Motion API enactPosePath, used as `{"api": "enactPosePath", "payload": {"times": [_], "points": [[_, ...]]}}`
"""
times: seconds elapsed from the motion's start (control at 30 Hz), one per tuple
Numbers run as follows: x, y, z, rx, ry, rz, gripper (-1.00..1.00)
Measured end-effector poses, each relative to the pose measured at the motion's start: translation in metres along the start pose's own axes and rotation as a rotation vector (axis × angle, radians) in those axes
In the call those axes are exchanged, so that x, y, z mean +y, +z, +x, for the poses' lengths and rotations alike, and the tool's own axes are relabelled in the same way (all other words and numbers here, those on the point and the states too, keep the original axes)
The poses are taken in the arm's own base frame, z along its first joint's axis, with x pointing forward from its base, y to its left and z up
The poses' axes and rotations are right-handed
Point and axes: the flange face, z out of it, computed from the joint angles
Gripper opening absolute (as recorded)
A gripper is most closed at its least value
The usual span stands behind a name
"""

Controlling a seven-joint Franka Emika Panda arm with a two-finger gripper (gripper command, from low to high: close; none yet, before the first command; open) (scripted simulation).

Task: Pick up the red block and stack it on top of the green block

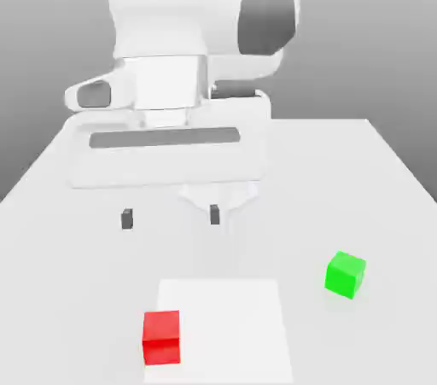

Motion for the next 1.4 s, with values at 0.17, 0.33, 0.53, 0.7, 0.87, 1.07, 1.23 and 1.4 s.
{"api": "enactPosePath", "payload": {"times": [0.17, 0.33, 0.53, 0.7, 0.87, 1.07, 1.23, 1.4], "points": [[0.039, 0.087, -0.018, -0.096, -0.014, -0.116, 0.00], [0.053, 0.150, -0.027, -0.113, -0.021, -0.138, 0.00], [0.055, 0.161, -0.029, -0.115, -0.020, -0.139, -1.00], [0.050, 0.134, -0.025, -0.114, -0.021, -0.139, -1.00], [0.006, 0.097, -0.067, -0.138, -0.216, -0.118, -1.00], [-0.074, 0.074, -0.210, -0.179, -0.770, -0.074, -1.00], [-0.084, 0.052, -0.305, -0.187, -1.159, -0.053, -1.00], [-0.079, 0.087, -0.330, -0.186, -1.245, -0.051, -1.00]]}}
